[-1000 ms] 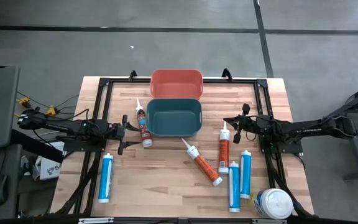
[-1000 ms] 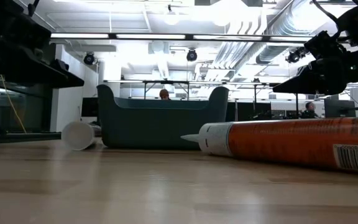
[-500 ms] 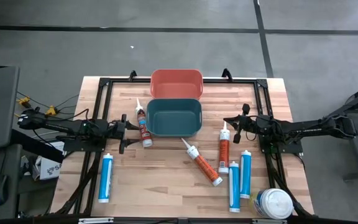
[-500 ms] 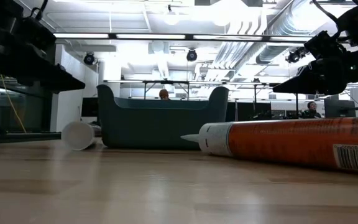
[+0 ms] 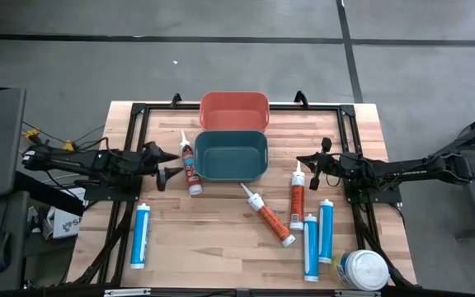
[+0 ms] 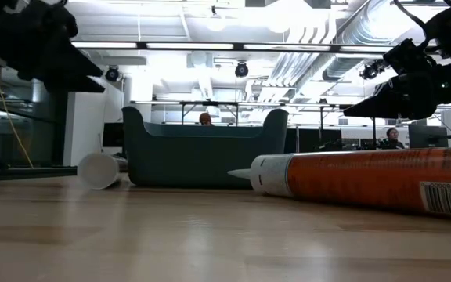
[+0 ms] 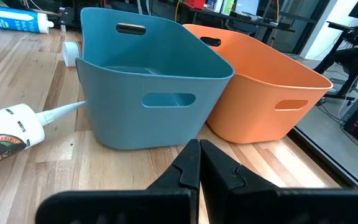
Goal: Pick & place silicon tubes, Sealant and Lysol wipes
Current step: Put the left blue sealant into the orange bin
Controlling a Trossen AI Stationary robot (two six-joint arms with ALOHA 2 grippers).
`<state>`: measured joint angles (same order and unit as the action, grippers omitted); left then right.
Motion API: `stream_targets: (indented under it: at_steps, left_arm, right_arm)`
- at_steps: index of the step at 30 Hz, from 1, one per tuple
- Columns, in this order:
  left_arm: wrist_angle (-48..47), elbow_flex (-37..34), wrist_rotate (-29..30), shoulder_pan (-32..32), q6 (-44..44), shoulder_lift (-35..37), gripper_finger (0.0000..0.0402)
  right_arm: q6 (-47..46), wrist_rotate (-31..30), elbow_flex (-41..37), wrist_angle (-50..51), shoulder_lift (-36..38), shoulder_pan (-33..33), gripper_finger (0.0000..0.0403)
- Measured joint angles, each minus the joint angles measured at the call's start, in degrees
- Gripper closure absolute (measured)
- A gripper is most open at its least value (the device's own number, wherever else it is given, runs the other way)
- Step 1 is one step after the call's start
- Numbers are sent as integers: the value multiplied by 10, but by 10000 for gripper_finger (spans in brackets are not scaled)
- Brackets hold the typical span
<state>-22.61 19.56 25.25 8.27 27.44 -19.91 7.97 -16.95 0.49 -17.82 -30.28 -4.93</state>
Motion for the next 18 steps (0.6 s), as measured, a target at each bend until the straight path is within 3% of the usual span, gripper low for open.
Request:
stream_targets:
  at_steps: [7,18]
  left_arm:
    - [-156,94,12,0,178,-62,149]
    - [-340,245,-53,0,316,-182,149]
  right_arm:
    - [0,0,0,0,0,0,402]
    - [0,0,0,0,0,0,402]
